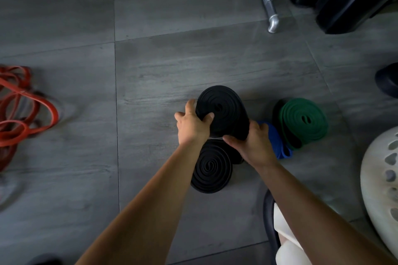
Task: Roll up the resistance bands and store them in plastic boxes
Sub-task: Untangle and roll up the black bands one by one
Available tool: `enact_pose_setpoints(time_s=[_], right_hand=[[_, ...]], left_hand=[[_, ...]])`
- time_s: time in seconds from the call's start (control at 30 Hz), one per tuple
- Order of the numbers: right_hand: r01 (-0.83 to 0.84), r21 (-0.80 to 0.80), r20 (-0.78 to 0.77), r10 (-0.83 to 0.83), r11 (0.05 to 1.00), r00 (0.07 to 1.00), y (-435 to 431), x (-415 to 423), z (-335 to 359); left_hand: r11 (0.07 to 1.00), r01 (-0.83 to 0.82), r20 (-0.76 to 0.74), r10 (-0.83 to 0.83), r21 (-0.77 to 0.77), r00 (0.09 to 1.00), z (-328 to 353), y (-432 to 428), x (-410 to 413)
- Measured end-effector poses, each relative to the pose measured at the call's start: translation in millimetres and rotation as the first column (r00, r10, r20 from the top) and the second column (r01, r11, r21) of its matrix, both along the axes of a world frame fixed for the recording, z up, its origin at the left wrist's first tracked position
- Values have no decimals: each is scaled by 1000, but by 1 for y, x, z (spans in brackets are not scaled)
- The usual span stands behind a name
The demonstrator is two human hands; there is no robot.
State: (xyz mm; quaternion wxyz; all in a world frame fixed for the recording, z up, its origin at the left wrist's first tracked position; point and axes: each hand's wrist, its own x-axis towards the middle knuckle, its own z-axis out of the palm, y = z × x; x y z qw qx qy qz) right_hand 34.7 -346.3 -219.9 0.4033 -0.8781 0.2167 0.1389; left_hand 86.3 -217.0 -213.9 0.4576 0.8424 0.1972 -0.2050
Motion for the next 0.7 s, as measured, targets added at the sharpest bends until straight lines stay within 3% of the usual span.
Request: enact_pose_setpoints(time_s=[0.13,0.33,0.53,0.7], right_hand=[[17,-34,-21,-17,999,1000,-1,3,-1],[-49,-209,-36,43,977,998,-6,7,3],[47,-125,-8,-48,991,999,-2,13,5],[248,54,-31,-247,967,969,-7,18,-5]], left_hand=[[1000,-15,-5,14,-17,1000,0,1,-2],[999,-47,-6,47,-23,999,-1,16,-5],[985,171,97,-169,-12,981,2,21,-11],[979,193,100,-199,61,975,5,17,-7]])
